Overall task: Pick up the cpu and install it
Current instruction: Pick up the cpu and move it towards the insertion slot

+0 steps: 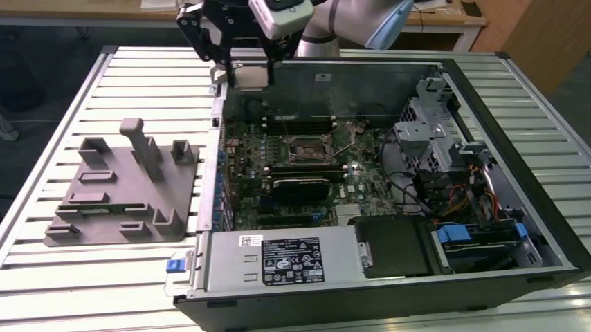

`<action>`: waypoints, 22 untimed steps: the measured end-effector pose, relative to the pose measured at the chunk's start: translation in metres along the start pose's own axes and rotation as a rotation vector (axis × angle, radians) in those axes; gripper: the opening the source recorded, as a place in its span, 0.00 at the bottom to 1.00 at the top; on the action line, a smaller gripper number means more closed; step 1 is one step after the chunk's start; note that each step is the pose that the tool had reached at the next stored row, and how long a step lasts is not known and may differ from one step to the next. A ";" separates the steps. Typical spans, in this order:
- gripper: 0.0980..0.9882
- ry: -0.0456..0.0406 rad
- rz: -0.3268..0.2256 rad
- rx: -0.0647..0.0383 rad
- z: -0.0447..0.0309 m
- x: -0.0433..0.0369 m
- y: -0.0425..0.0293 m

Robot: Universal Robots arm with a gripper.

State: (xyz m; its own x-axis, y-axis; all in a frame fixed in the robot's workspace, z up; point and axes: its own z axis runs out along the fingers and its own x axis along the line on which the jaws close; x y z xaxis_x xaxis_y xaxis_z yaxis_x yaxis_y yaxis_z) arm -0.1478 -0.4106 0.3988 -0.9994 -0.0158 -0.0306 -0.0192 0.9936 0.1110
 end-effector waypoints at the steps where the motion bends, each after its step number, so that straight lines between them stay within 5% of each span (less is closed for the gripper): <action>1: 0.50 0.0000 0.000 0.000 0.0001 -0.0028 0.0000; 15: 0.50 0.0002 0.000 0.000 0.0014 -0.0463 -0.0008; 22: 0.50 0.0005 0.000 0.000 0.0080 -0.0559 -0.0016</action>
State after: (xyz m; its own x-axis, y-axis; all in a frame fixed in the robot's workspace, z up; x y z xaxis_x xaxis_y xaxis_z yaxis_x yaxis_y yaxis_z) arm -0.0917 -0.4105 0.3923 -0.9994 -0.0158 -0.0301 -0.0190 0.9936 0.1111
